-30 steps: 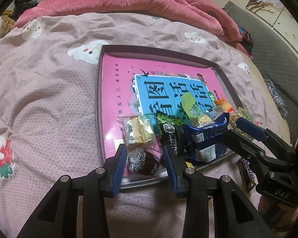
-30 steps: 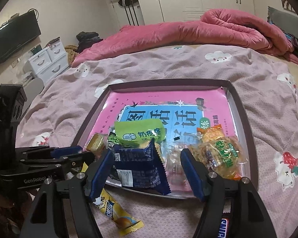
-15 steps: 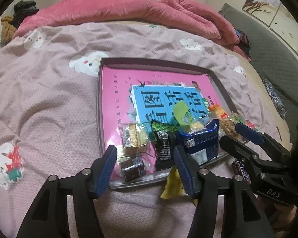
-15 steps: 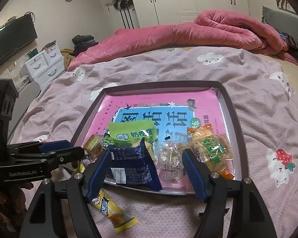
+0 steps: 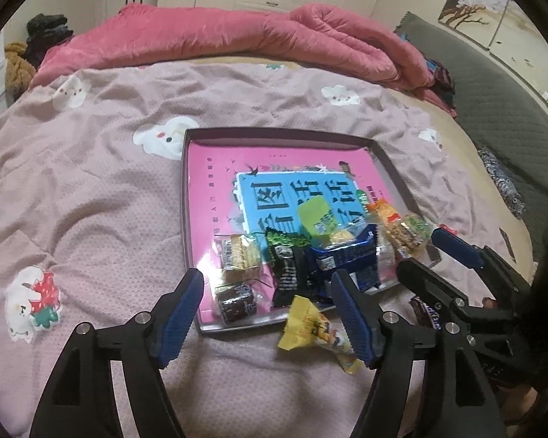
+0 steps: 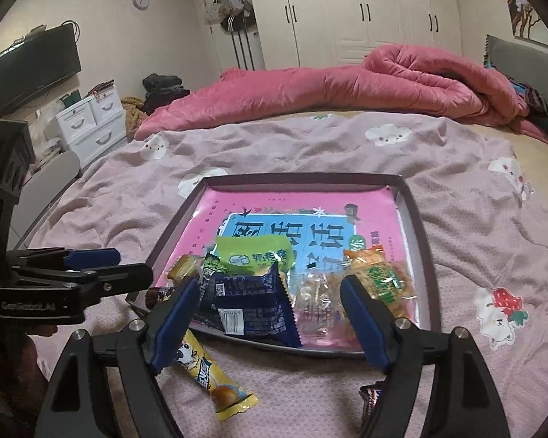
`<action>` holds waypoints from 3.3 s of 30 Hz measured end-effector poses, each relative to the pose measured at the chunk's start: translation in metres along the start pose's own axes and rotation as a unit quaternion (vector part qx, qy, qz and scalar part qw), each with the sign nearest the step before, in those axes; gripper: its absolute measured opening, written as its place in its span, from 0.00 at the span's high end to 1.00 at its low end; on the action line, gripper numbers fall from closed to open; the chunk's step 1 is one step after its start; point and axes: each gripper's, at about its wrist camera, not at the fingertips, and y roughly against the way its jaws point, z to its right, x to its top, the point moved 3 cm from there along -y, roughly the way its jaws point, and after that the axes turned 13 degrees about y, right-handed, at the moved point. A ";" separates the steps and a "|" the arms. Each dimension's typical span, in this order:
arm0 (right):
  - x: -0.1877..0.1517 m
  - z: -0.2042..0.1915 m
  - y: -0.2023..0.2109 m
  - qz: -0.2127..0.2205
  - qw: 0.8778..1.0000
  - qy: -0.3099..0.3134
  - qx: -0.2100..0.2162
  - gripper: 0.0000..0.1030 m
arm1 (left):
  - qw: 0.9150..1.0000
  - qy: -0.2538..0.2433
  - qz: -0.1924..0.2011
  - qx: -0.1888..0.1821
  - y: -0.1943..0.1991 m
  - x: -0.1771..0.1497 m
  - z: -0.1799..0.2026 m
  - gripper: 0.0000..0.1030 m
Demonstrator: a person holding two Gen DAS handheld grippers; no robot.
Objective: Organize snacks
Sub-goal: 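Withdraw both open tools toward the yellow stick pack and Snickers bar, then grasp the Snickers bar with the right tool while the left grasps the yellow stick pack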
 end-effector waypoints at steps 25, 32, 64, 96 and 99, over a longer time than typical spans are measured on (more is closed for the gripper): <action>-0.012 -0.002 0.035 0.023 1.000 -0.002 -0.007 0.18 | 1.000 -0.011 0.012 -0.003 0.031 -0.027 0.013 0.25; -0.018 -0.003 0.040 0.020 1.000 -0.004 -0.009 0.17 | 1.000 -0.020 0.005 -0.002 0.030 -0.038 0.018 0.25; -0.072 0.039 0.050 -0.039 0.995 -0.084 -0.044 0.17 | 0.998 -0.009 -0.061 -0.024 -0.001 -0.080 0.031 0.25; -0.084 0.027 0.032 -0.088 0.995 -0.039 0.012 0.71 | 0.993 0.039 -0.098 -0.049 -0.059 -0.073 0.035 0.83; -0.074 0.021 0.039 -0.065 0.997 -0.039 0.023 0.71 | 0.995 0.023 -0.086 -0.044 -0.045 -0.075 0.032 0.84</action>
